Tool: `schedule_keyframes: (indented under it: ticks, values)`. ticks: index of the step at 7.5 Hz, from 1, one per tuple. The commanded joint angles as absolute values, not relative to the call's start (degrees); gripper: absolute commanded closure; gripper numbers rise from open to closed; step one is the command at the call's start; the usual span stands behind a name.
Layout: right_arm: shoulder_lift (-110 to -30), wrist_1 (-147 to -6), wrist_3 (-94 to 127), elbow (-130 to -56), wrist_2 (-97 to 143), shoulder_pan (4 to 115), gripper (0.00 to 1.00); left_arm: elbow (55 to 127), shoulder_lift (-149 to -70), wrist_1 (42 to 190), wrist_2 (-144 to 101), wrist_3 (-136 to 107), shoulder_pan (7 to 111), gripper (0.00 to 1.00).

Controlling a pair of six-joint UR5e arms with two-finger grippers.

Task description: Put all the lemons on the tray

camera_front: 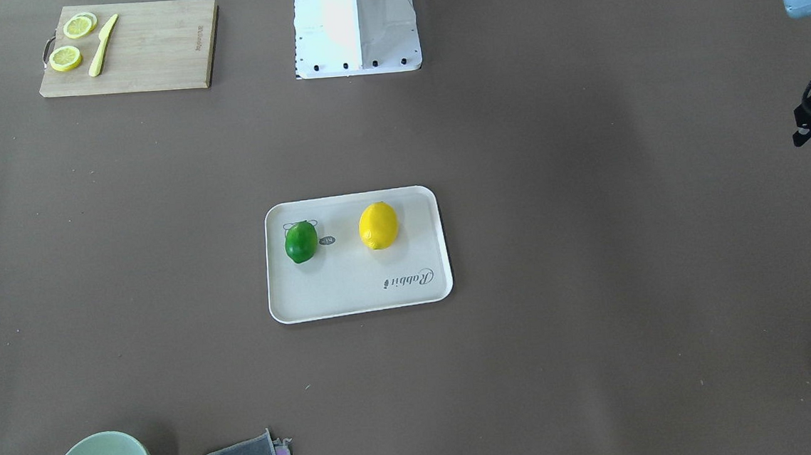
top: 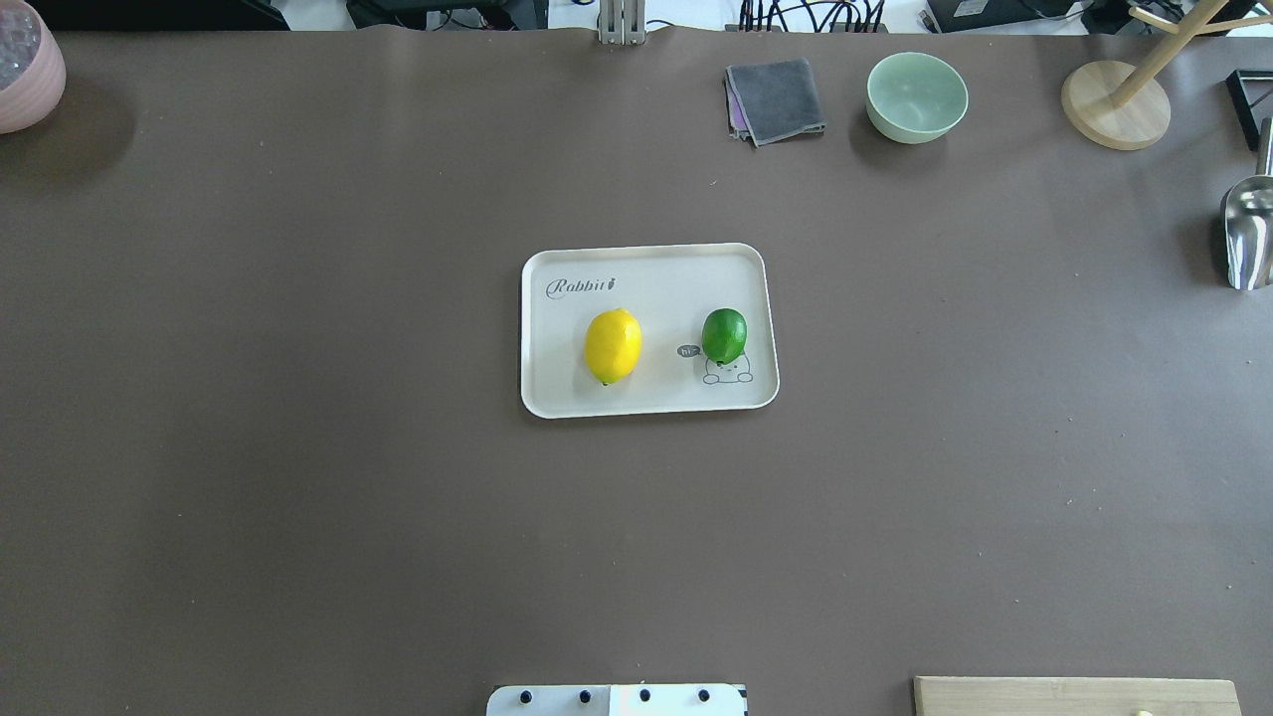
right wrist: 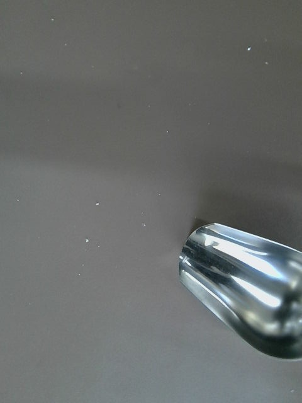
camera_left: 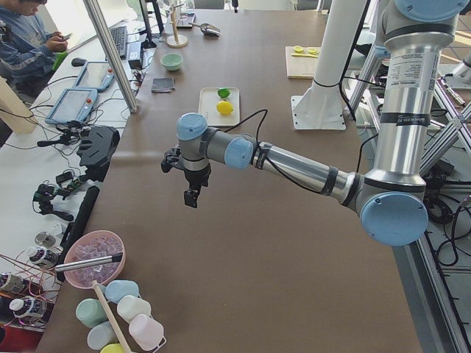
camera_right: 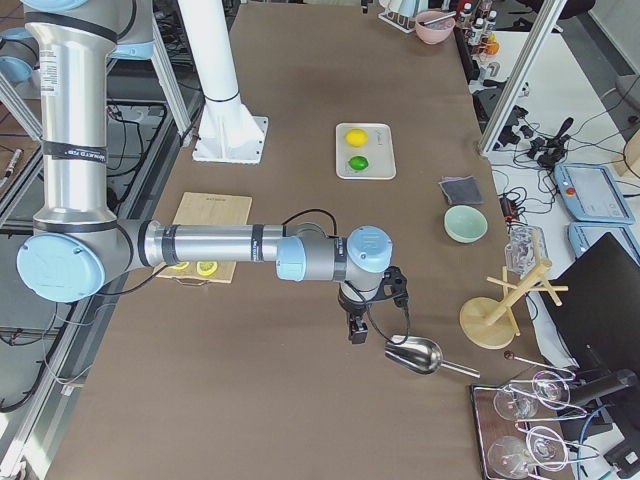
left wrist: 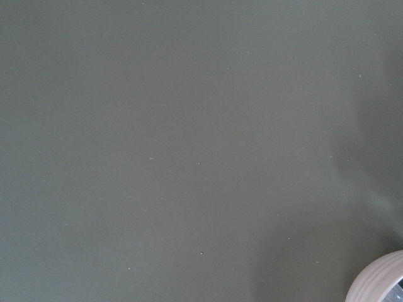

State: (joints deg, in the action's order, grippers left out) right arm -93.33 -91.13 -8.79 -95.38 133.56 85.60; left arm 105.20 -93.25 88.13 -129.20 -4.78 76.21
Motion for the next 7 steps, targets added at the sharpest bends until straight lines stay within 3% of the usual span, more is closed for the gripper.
schedule_keyframes:
  ticks: [1,7]
  values:
    - [-93.25,-91.05,-8.88,-95.45,133.68,85.61,0.0,105.21,-93.25,88.15,-129.2,-4.75,76.29,0.03]
    - [-94.31,-91.14,-9.05,-94.83,133.59,85.61,0.0,103.97,-93.16,86.22,-129.11,-4.57,80.42,0.03]
